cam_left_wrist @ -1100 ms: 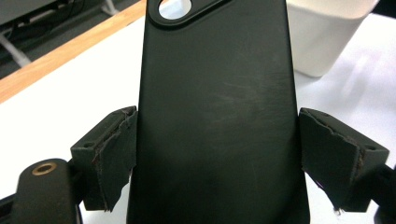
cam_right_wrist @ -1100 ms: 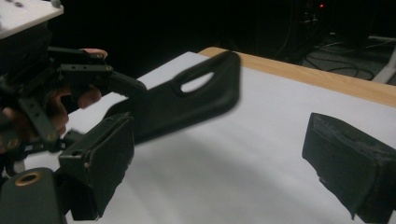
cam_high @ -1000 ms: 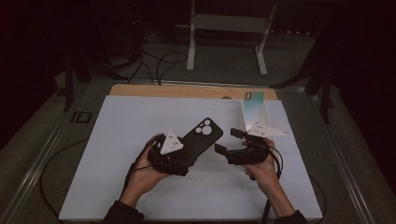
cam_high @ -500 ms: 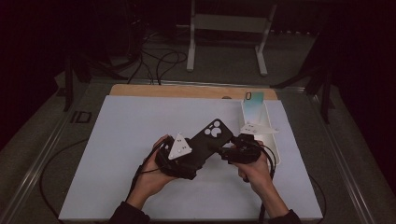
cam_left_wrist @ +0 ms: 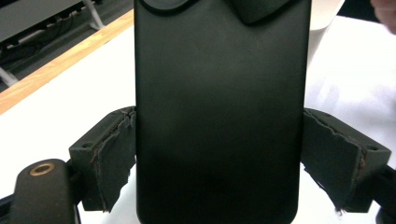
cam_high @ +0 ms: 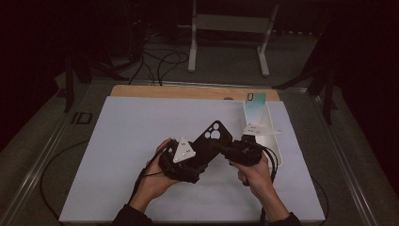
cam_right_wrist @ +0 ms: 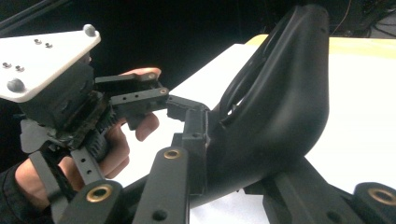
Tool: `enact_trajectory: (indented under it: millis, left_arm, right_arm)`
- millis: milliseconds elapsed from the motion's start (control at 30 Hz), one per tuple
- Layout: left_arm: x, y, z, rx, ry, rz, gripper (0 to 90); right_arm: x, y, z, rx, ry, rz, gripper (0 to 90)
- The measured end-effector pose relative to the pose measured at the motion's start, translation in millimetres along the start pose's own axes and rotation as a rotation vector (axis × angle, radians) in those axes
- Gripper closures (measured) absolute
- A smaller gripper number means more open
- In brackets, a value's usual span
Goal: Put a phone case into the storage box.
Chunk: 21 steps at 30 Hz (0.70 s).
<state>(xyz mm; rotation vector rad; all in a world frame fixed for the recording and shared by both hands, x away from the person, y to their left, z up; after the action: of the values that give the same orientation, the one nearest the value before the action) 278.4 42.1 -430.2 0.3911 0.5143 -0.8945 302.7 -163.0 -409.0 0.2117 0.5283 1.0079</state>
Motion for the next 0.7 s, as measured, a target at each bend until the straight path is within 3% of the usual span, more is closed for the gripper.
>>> enact_trajectory:
  millis: [400,700]
  left_arm:
    - [3.5,-3.3,-1.8,0.008,0.013,0.028,14.3]
    - [5.8,-3.7,-2.8,0.003,-0.003,0.045,13.5]
  right_arm:
    - [8.2,4.9,-3.4,0.008,0.038,0.000,80.7]
    - [9.7,10.2,-3.3,-0.012,0.028,-0.022,81.6]
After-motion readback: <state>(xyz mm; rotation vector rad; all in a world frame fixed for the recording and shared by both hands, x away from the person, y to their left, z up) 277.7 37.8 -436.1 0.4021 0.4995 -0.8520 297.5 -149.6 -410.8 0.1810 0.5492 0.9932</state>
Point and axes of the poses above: each handheld gripper's, and its own axes: x roughly forward along the jaws, z roughly out of its top, y roughly to its left, the point moved 2 cm from there along x, roughly forward along the jaws
